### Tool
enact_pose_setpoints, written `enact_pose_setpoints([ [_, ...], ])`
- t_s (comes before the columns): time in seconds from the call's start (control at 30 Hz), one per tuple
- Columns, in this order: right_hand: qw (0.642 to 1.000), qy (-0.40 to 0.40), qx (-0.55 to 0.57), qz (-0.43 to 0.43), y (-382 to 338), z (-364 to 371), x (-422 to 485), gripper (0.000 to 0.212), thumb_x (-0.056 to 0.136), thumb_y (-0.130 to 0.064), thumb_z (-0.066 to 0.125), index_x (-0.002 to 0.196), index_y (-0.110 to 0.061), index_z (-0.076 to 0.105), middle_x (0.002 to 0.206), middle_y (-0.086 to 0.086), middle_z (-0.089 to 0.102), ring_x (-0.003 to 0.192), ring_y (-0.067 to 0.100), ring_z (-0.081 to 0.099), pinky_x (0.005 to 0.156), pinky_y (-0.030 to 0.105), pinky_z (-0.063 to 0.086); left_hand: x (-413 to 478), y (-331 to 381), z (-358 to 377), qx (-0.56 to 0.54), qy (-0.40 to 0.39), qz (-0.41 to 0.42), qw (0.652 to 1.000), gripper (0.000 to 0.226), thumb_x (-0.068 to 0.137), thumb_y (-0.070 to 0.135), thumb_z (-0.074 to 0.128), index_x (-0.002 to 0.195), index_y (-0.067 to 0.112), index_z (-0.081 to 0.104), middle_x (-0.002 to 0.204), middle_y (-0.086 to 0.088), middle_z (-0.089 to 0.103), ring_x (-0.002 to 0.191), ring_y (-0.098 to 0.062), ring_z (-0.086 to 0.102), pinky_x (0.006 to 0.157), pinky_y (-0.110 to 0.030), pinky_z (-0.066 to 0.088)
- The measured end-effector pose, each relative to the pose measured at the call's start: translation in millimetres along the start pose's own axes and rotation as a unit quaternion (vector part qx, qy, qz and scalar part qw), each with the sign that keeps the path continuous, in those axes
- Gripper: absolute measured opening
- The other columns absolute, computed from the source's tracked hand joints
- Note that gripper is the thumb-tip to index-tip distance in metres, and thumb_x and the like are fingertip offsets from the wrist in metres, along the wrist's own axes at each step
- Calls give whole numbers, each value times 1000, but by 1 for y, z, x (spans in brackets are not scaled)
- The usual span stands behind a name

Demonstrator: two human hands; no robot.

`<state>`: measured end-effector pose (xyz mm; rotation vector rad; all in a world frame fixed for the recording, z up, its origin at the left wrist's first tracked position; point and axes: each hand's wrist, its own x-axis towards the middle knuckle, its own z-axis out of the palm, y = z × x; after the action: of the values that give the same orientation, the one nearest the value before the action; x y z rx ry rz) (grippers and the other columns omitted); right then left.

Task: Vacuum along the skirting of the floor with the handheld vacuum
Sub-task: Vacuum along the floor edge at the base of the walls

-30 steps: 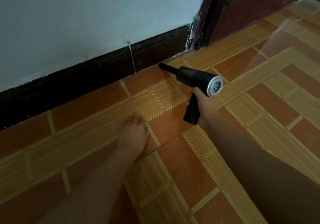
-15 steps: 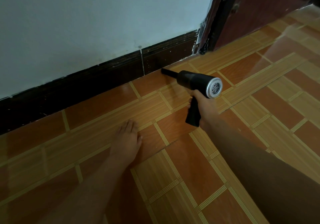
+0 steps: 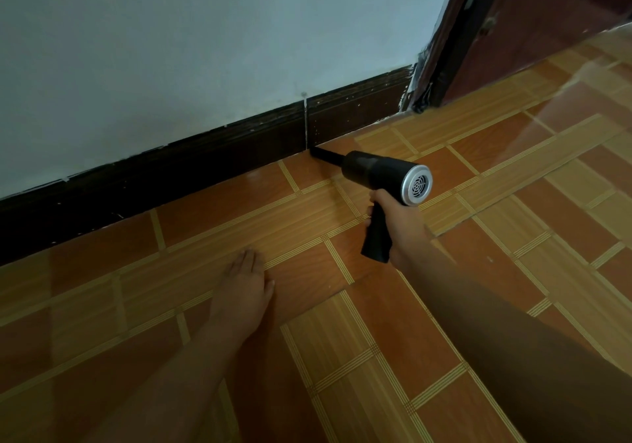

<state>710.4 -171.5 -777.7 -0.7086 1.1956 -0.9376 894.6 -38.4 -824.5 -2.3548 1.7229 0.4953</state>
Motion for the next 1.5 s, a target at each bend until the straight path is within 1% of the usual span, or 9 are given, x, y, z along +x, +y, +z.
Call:
enact_pose_setpoints([
  [0.1, 1000, -9, -5, 4, 1, 2, -5, 34, 82, -5, 61, 114, -8, 53, 67, 6, 54, 53, 14, 52, 51, 25, 47, -1, -2, 1, 3, 1, 0, 1000, 60, 103, 38, 26, 152, 9, 9, 160, -9, 8, 148, -20, 7, 120, -30, 9],
  [0.2, 1000, -16, -24, 6, 3, 6, -12, 34, 82, -5, 61, 115, -4, 53, 64, 6, 53, 50, 14, 51, 49, 24, 47, -3, -2, 1, -1, -1, 3, 1000, 59, 103, 38, 26, 152, 10, 9, 160, -9, 7, 148, -20, 7, 120, -30, 7],
  [0.5, 997, -56, -41, 33, 9, 17, -22, 21, 82, -5, 61, 102, -5, 54, 62, 6, 53, 46, 14, 49, 46, 23, 44, -7, -5, 3, -4, 3, 6, 1000, 60, 103, 38, 28, 152, 9, 10, 160, -9, 8, 148, -19, 8, 119, -30, 8],
  [0.63, 998, -50, -40, 28, 8, 17, -21, 20, 82, -5, 61, 101, -7, 56, 63, 7, 53, 48, 15, 49, 48, 25, 44, -5, -7, 4, -5, -3, 8, 1000, 60, 102, 38, 28, 152, 9, 10, 160, -9, 7, 148, -19, 8, 119, -29, 8],
  [0.8, 999, -33, -33, 1, 3, 11, -17, 24, 83, -3, 60, 105, -8, 54, 64, 7, 52, 51, 14, 50, 50, 25, 45, -3, -8, 4, -5, -5, 13, 1000, 60, 102, 38, 28, 152, 8, 10, 160, -9, 6, 148, -20, 8, 119, -30, 9],
  [0.93, 999, -33, -29, 0, 3, 9, -16, 28, 83, -4, 60, 110, -8, 53, 64, 6, 52, 51, 13, 50, 49, 24, 45, -4, -10, 4, -10, -7, 18, 1000, 61, 102, 37, 28, 152, 8, 9, 160, -9, 5, 148, -20, 8, 120, -30, 10],
  [1.07, 998, -47, -29, 19, 7, 15, -20, 21, 83, -4, 60, 102, -9, 55, 62, 6, 53, 49, 15, 49, 49, 25, 44, -6, -13, 5, -16, -8, 25, 1000, 62, 102, 38, 29, 152, 8, 8, 160, -8, 3, 148, -19, 6, 120, -29, 8],
  [1.23, 995, -79, -54, 28, 16, 24, -26, 15, 82, -6, 61, 97, -8, 56, 62, 7, 52, 48, 16, 48, 48, 26, 43, -9, -16, 7, -26, -14, 29, 999, 63, 102, 37, 30, 152, 9, 4, 160, -8, -2, 148, -18, 1, 120, -30, 4],
  [1.5, 992, -101, -72, 36, 24, 38, -30, 26, 81, -6, 63, 106, -5, 56, 63, 6, 55, 50, 14, 51, 50, 26, 46, -16, -25, 7, -22, -6, 19, 1000, 61, 102, 37, 29, 152, 10, 8, 160, -7, 2, 148, -18, 3, 120, -30, 4],
])
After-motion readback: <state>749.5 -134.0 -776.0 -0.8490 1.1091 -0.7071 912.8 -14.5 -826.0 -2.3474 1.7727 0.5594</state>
